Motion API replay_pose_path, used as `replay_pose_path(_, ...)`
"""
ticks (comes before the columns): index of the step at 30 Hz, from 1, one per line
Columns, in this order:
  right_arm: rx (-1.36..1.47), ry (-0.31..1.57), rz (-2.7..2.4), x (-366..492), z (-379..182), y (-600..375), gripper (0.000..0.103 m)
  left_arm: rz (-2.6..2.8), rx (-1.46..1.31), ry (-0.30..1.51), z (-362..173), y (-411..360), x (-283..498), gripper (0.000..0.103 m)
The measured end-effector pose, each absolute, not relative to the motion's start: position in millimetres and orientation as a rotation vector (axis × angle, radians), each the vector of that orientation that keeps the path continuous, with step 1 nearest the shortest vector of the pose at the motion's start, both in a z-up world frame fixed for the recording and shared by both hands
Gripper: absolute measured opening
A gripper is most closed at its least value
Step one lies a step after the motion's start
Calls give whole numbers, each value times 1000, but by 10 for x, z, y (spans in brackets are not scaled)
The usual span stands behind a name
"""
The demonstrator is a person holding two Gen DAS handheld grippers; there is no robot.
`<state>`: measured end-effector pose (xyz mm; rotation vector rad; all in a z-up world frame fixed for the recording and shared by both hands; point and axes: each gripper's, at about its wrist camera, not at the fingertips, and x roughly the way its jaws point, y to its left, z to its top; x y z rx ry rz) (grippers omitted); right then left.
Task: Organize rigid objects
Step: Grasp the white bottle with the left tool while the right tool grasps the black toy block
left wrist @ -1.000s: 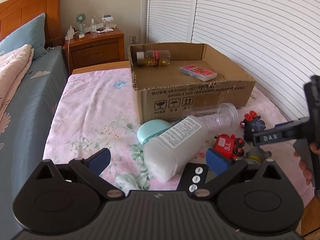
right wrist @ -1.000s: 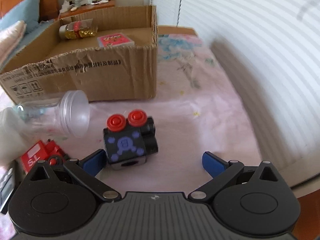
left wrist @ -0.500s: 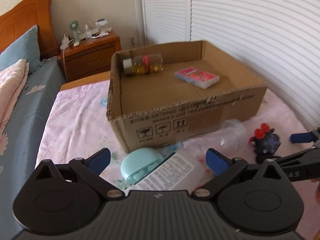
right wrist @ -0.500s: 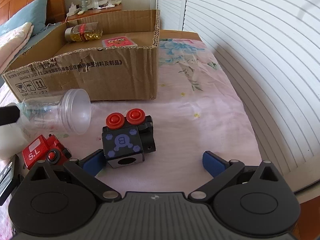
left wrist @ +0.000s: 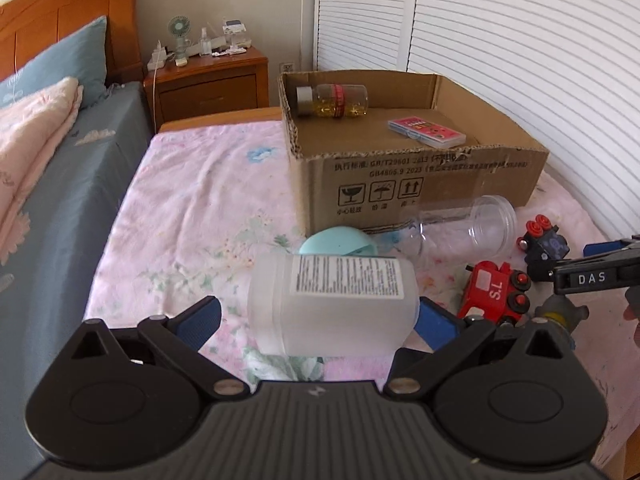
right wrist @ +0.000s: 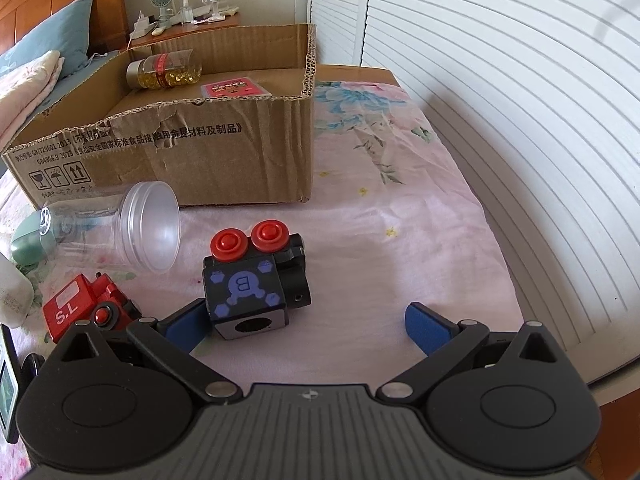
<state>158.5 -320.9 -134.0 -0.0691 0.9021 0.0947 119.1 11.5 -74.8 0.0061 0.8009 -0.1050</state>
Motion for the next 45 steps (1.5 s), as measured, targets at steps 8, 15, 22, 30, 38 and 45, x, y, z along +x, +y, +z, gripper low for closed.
replay_pose_path(8,-68,886,106,1568,-1344,-3224,103,-122,-32,796,-888,65,1288,84)
replay_pose_path(15,-57,835,146,1536,-1361,-3270,103,-81,-38,793,-905,178,1314,84)
replay_pose_path(22,-112,838,262,1664,-1358,-3240,103,-69,-51,789,-914,230,1310,84)
replay_pose_path(30,-176,845,418,1742,-1328,-3231,97,-69,-73,791,-919,258,1326,84)
replay_pose_path(38,-171,818,484,1621,-1274,-3196,68,-57,-75,792,-922,244,1343,84)
replay_pose_path(45,-162,818,486,1606,-1256,-3179,58,-58,-67,798,-901,248,1350,84)
